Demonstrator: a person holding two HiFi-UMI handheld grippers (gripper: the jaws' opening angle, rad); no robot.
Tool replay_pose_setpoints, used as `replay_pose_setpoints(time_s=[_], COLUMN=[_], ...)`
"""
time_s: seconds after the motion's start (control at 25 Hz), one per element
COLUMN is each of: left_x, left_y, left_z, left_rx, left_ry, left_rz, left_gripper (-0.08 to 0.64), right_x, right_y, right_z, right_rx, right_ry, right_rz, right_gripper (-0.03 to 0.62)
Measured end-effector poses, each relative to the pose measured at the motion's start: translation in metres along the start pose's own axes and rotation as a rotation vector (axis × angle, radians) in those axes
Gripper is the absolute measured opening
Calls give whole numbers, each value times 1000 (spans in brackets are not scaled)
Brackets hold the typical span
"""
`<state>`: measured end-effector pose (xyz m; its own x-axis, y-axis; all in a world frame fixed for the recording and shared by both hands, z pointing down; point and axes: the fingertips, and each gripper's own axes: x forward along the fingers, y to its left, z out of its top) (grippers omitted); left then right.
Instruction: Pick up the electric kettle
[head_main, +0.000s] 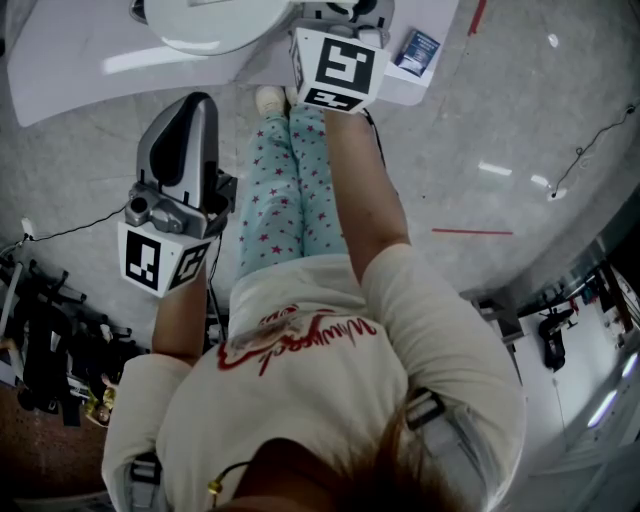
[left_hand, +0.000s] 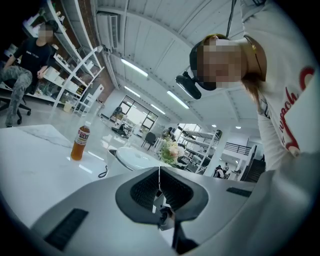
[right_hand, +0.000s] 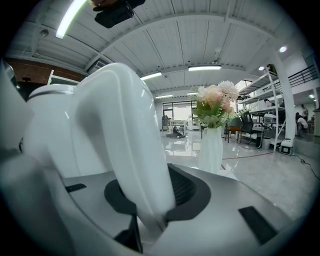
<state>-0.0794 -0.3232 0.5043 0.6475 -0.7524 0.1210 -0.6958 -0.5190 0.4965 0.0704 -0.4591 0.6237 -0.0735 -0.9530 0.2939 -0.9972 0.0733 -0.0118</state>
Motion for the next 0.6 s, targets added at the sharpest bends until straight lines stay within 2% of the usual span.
replay_pose_setpoints(time_s=[0.6], left_x=[-2], left_y=[-9], left_z=[3], left_rx=[15], left_ry=[-5], left_rz=[10], left_gripper=[13], right_x=[-16], right_y=[4], right_z=[19], right_rx=[27], right_ry=[-23], right_rz=[55], right_gripper=[101])
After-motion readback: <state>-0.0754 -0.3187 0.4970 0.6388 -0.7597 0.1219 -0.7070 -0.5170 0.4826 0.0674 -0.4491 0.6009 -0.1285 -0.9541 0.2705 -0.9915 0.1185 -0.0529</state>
